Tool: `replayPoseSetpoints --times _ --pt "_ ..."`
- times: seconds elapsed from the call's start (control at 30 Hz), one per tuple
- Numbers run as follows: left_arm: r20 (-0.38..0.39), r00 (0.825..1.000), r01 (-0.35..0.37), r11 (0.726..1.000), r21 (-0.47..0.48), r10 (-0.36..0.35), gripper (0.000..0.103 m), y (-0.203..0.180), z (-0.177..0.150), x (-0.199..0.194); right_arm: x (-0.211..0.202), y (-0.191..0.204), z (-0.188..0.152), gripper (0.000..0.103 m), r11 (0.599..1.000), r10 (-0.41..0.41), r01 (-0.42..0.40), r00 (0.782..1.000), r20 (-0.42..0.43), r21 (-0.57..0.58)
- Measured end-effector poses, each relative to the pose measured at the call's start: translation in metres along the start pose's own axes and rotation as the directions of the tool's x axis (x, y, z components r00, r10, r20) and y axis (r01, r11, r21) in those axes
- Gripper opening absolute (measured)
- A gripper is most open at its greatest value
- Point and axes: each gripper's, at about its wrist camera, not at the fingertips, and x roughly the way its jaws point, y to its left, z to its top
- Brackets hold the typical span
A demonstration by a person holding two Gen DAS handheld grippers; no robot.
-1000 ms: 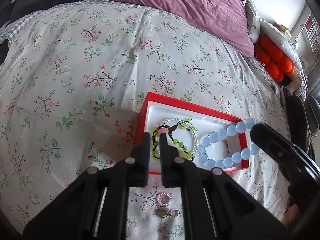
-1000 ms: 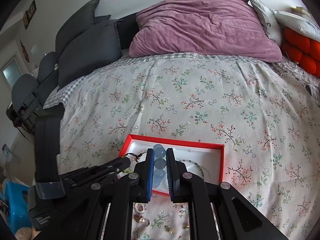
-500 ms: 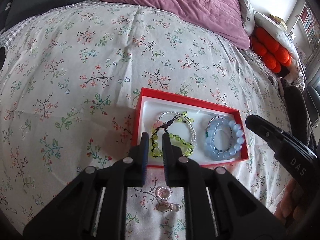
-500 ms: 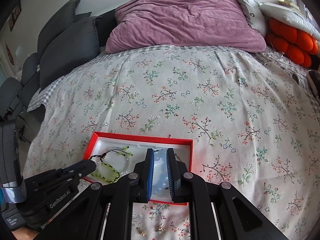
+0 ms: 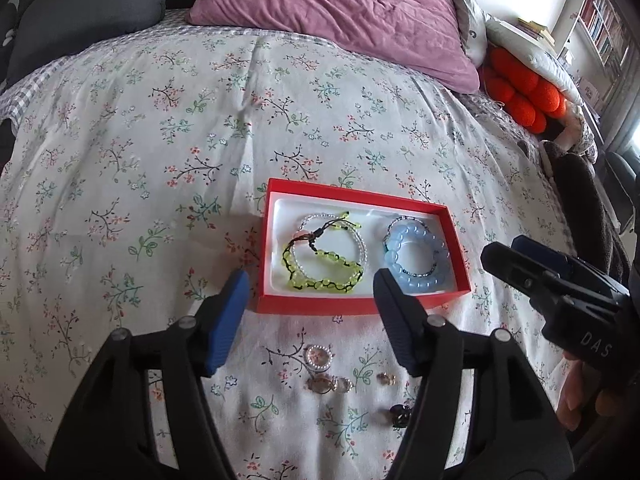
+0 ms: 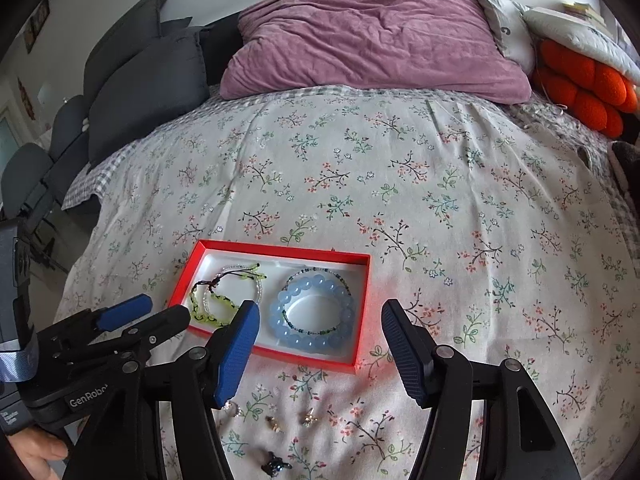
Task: Organize jewelry
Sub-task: 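Open both grippers to release the bracelets in the box, then withdraw both open grippers toward the rings and earrings on the sheet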
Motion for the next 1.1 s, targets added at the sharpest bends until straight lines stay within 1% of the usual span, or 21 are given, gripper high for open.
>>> replayPoseSetpoints --times 0.07,0.1,0.13,0.27,0.37,0.43,0.57,0.77,0.9,0.97,1.1 --pt "-0.012 1.000 -0.001 1.000 0.015 0.001 0.075 0.000 -0.005 -0.003 -0.003 -0.003 -0.004 0.067 1.000 -0.006 0.006 1.000 -0.010 0.002" --pt "-0.019 1.000 -0.008 1.000 0.023 0.008 0.080 0.000 -0.008 -0.004 -0.004 -0.005 -0.007 0.070 1.000 -0.009 0.009 1.000 -0.015 0.004" --pt "-0.027 0.999 -0.020 0.999 0.031 0.021 0.082 0.000 -0.011 -0.004 -0.005 -0.006 -0.010 0.074 1.000 -0.012 0.012 1.000 -0.021 0.005" --pt "-0.055 0.996 -0.066 0.996 0.053 0.069 0.086 0.002 -0.026 -0.007 -0.008 -0.009 -0.023 0.082 0.999 -0.036 0.036 0.998 -0.050 -0.010" --pt "-0.072 0.993 -0.088 0.995 0.055 0.092 0.094 0.005 -0.035 -0.009 -0.009 -0.010 -0.033 0.084 0.997 -0.066 0.064 0.995 -0.070 -0.036" --pt "-0.078 0.993 -0.087 0.995 0.048 0.091 0.100 0.007 -0.039 -0.010 -0.009 -0.011 -0.039 0.085 0.996 -0.077 0.073 0.994 -0.081 -0.045" --pt "-0.092 0.993 -0.064 0.997 0.039 0.067 0.102 0.008 -0.047 -0.014 -0.011 -0.015 -0.052 0.088 0.995 -0.086 0.081 0.992 -0.098 -0.050" --pt "-0.113 0.991 -0.063 0.996 0.059 0.069 0.102 0.010 -0.062 -0.016 -0.013 -0.017 -0.069 0.088 0.996 -0.065 0.057 0.988 -0.140 -0.064" --pt "-0.138 0.987 -0.066 0.995 0.077 0.076 0.102 0.015 -0.072 -0.015 -0.012 -0.015 -0.080 0.088 0.994 -0.058 0.043 0.986 -0.156 -0.097" --pt "-0.147 0.986 -0.067 0.994 0.084 0.079 0.102 0.018 -0.077 -0.014 -0.011 -0.015 -0.086 0.089 0.992 -0.062 0.043 0.986 -0.157 -0.121" --pt "-0.162 0.983 -0.071 0.992 0.107 0.088 0.102 0.025 -0.089 -0.010 -0.007 -0.014 -0.101 0.088 0.984 -0.106 0.085 0.986 -0.126 -0.158"
